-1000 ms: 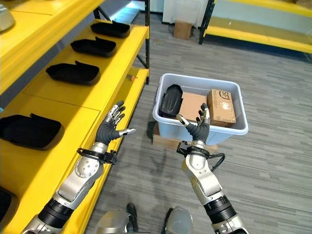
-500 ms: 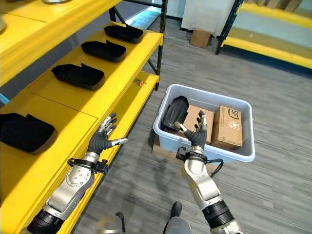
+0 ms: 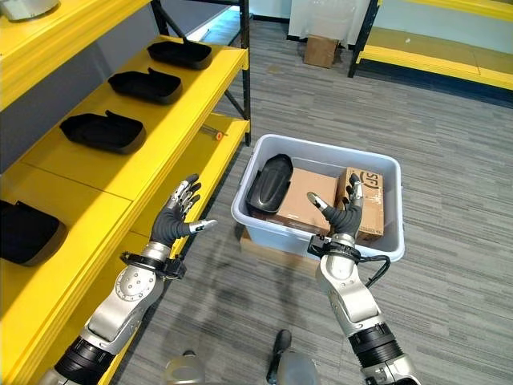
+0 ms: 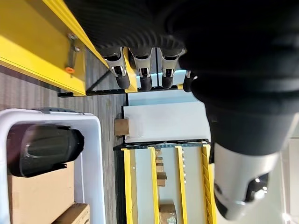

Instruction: Move parts from the plastic box to the shelf.

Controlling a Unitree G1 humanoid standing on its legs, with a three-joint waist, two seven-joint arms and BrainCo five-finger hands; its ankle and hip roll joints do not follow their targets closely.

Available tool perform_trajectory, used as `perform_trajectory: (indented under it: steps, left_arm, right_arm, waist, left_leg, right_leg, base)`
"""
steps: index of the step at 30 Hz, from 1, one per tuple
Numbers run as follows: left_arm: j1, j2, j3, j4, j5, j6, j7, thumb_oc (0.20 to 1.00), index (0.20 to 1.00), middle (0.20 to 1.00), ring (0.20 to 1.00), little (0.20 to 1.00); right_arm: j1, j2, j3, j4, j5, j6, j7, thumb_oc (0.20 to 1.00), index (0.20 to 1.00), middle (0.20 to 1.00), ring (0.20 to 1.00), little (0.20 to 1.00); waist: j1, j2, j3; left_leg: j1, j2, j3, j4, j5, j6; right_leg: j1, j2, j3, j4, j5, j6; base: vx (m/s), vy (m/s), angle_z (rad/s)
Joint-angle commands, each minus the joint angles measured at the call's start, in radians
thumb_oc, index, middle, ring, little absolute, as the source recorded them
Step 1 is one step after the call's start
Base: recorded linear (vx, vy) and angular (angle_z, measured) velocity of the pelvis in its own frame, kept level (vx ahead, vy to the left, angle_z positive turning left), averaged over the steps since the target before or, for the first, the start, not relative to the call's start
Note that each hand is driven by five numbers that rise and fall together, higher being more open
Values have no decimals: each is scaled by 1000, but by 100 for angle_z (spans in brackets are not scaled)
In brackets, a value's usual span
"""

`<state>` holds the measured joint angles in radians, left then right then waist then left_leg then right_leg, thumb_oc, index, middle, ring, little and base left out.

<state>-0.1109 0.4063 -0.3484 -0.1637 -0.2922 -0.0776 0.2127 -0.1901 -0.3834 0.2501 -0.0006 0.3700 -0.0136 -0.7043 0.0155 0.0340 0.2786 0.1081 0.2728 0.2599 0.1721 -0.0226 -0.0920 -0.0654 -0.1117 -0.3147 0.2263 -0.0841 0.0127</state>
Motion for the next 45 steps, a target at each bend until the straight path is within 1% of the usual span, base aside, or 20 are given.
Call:
perform_trajectory:
  steps: [1,3,5,6,8,9,11,13,14,15,18,20,22,23,27,31,34,38,41,45]
  left_arm:
    - [-29,17,11,-43,27,-77,61,1000,1000,1000,1000,1000]
    - [-33,19,23,-41,21,-77,80,1000,1000,1000,1000,1000]
    - [-40,18,34,-42,22,-72,84,1000,1000,1000,1000,1000]
    - [-51,11,41,-33,24,-67,80,1000,1000,1000,1000,1000]
    - [-47,8,46,-25,27,-69,77,1000,1000,1000,1000,1000]
    - [-45,9,48,-20,25,-70,63,1000,1000,1000,1000,1000]
    - [-40,4,45,-23,27,-68,61,1000,1000,1000,1000,1000]
    - [-33,0,41,-24,24,-70,59,1000,1000,1000,1000,1000]
    - [-18,-2,34,-18,11,-89,67,1000,1000,1000,1000,1000]
    - [-16,-2,33,-17,8,-93,67,1000,1000,1000,1000,1000]
    - [14,4,44,-14,12,-125,73,1000,1000,1000,1000,1000]
    - [9,0,45,-6,9,-116,66,1000,1000,1000,1000,1000]
    - [2,0,40,3,4,-111,69,1000,1000,1000,1000,1000]
    - [-3,0,36,10,5,-107,63,1000,1000,1000,1000,1000]
    - [-10,-7,29,11,15,-89,54,1000,1000,1000,1000,1000]
    - [-7,-10,29,2,25,-79,49,1000,1000,1000,1000,1000]
    - [39,11,56,-39,45,-85,58,1000,1000,1000,1000,1000]
    - [42,45,71,-74,25,-136,39,1000,1000,1000,1000,1000]
    - [32,52,74,-89,20,-147,16,1000,1000,1000,1000,1000]
    - [2,75,65,-107,4,-181,-27,1000,1000,1000,1000,1000]
  right_arm:
    - [-14,-2,-8,-37,-7,-20,43,1000,1000,1000,1000,1000]
    - [-5,-1,-2,-30,-2,-14,69,1000,1000,1000,1000,1000]
    - [7,0,2,-34,-2,-12,93,1000,1000,1000,1000,1000]
    - [17,8,20,-26,-3,-24,104,1000,1000,1000,1000,1000]
    - [20,12,32,-12,-2,-38,110,1000,1000,1000,1000,1000]
    - [24,10,38,-9,8,-42,108,1000,1000,1000,1000,1000]
    - [41,-1,38,-26,7,-33,115,1000,1000,1000,1000,1000]
    - [55,-6,41,-37,6,-27,115,1000,1000,1000,1000,1000]
    - [73,-16,57,-45,-1,-24,116,1000,1000,1000,1000,1000]
    - [73,-17,61,-44,-1,-26,117,1000,1000,1000,1000,1000]
    - [61,-24,83,-18,-3,-44,143,1000,1000,1000,1000,1000]
    - [68,-30,88,-31,5,-29,131,1000,1000,1000,1000,1000]
    - [74,-32,86,-33,11,-23,135,1000,1000,1000,1000,1000]
    - [82,-33,83,-37,11,-26,141,1000,1000,1000,1000,1000]
    - [100,-26,69,-54,8,-14,156,1000,1000,1000,1000,1000]
    - [104,-17,61,-53,-2,-25,160,1000,1000,1000,1000,1000]
    - [53,-14,61,-61,-60,-39,168,1000,1000,1000,1000,1000]
    - [-30,-22,60,-53,-123,-37,150,1000,1000,1000,1000,1000]
    - [-80,-15,63,-29,-136,-1,117,1000,1000,1000,1000,1000]
    - [-194,14,64,115,-136,21,80,1000,1000,1000,1000,1000]
  waist:
    - [-1,-37,-18]
    - [-8,-40,-17]
    - [-20,-49,-16]
    - [-22,-49,-3]
    - [-14,-44,-1]
    - [-7,-34,-1]
    - [-5,-20,0]
    - [-2,-11,4]
    - [6,-12,20]
    - [10,-11,21]
    - [32,-12,25]
    - [24,-8,22]
    - [20,-8,18]
    - [17,-14,15]
    - [19,-22,12]
    - [33,-23,10]
    - [101,-11,17]
    - [146,-1,71]
    - [165,2,94]
    - [206,10,139]
  left_leg:
    - [-59,4,35,58,59,-23]
    - [-69,9,50,145,57,-24]
    - [-108,47,79,280,91,-34]
    - [-169,38,29,345,106,-27]
    - [-159,-23,3,242,95,-9]
    - [-152,-58,-16,99,100,-8]
    - [-153,-62,-27,-69,174,-26]
    - [-172,-48,-38,-125,236,-36]
    - [-209,-40,-93,-156,288,-37]
    - [-218,-40,-110,-154,291,-36]
    - [-239,-65,-192,-119,269,-27]
    - [-230,-56,-151,-96,253,-22]
    - [-212,-60,-144,-92,233,-18]
    - [-188,-65,-137,-95,201,-12]
    - [-137,-90,-140,-111,155,0]
    - [-122,-108,-146,-128,141,5]
    - [-142,-116,-120,-132,135,8]
    - [-232,-134,-173,-67,128,8]
    - [-255,-145,-195,-54,125,10]
    - [-300,-166,-237,-27,119,15]
  right_leg:
    - [103,-11,6,-74,27,21]
    - [117,0,6,-72,12,6]
    - [134,18,6,-86,4,-15]
    - [143,49,36,-88,-2,-28]
    - [145,56,64,-94,9,-16]
    - [155,63,78,-102,10,-3]
    - [178,67,94,-115,6,7]
    - [197,68,103,-117,2,7]
    - [217,53,127,-95,-11,5]
    - [216,53,134,-92,-10,4]
    - [210,50,171,-52,-35,0]
    - [208,54,162,-30,-50,-5]
    - [206,53,160,-14,-58,-3]
    - [204,49,158,-9,-57,0]
    - [198,38,141,-20,-47,9]
    - [188,20,117,-34,-34,17]
    - [158,-35,1,2,-43,30]
    - [113,-23,-10,57,-71,11]
    - [94,-21,-17,78,-80,8]
    - [53,-25,-34,132,-99,3]
  base:
    - [105,-115,-9]
    - [109,-176,-21]
    - [111,-275,-16]
    - [109,-203,1]
    - [126,28,-29]
    - [165,214,-63]
    - [161,214,-46]
    - [166,210,-38]
    - [178,246,-33]
    - [153,236,-40]
    - [57,172,-96]
    - [88,164,-84]
    - [83,127,-35]
    - [79,103,-8]
    - [53,91,6]
    - [2,74,19]
    - [-11,119,4]
    - [-54,11,13]
    - [-54,-14,31]
    - [-75,-18,5]
